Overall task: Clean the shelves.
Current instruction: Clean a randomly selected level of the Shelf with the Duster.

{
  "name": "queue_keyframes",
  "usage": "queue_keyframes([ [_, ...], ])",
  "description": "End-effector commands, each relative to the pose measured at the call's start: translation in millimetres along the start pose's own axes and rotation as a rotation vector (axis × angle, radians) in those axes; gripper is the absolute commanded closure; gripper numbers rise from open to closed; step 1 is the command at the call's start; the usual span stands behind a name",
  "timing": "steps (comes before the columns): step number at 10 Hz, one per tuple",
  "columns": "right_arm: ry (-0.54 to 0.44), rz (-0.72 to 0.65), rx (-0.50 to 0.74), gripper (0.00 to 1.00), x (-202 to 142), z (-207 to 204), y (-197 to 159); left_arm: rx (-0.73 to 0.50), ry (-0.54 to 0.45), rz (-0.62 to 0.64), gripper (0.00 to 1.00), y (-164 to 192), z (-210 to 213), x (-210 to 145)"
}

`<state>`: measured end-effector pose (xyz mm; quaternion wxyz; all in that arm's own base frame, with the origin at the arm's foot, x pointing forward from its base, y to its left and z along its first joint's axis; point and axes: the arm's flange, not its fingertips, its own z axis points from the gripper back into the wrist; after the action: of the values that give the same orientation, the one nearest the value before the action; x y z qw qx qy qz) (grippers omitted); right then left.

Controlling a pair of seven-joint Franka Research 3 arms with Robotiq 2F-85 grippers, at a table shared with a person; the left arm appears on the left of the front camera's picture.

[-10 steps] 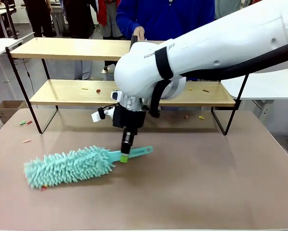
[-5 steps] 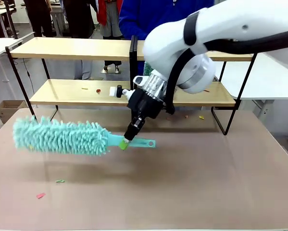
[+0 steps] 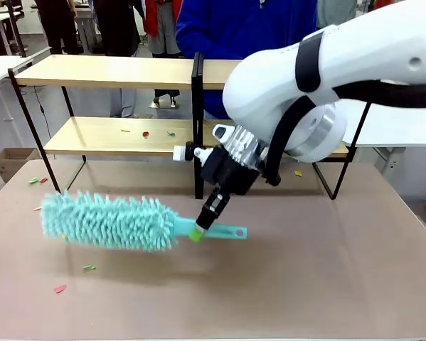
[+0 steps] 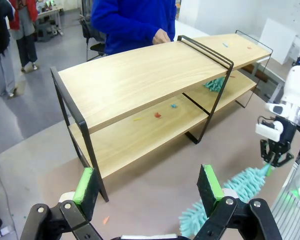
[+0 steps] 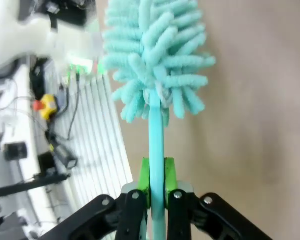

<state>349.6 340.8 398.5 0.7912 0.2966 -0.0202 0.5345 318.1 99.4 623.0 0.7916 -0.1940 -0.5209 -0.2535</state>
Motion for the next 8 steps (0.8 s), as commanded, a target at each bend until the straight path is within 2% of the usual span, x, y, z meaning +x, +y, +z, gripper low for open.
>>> queue_keyframes([
  [1,0.018,-0.140,-0.042,0.88,-26.6,21.1,24.5,0.011,0.016,0.010,0.00,-0.7,1.5,-0.1],
  [2,0.028,-0.011,0.015,0.88,-66.7,34.9,49.2,0.011,0.016,0.010,0.00,-0.7,1.5,-0.1],
  [3,-0.088,-0.151,-0.073,0.88,-95.2,43.4,61.6,0.011,0.016,0.010,0.00,-0.7,1.5,-0.1],
  [4,-0.148,-0.159,-0.103,0.88,-121.8,48.2,76.5,0.011,0.016,0.010,0.00,-0.7,1.5,-0.1],
  [5,-0.209,-0.249,-0.144,0.88,-145.8,51.5,88.4,0.011,0.016,0.010,0.00,-0.7,1.5,-0.1],
  [6,-0.057,-0.116,-0.042,0.88,-88.9,39.0,50.2,0.011,0.016,0.010,0.00,-0.7,1.5,-0.1],
  [8,-0.057,-0.116,-0.042,0.88,-88.9,39.0,50.2,0.011,0.016,0.010,0.00,-0.7,1.5,-0.1],
])
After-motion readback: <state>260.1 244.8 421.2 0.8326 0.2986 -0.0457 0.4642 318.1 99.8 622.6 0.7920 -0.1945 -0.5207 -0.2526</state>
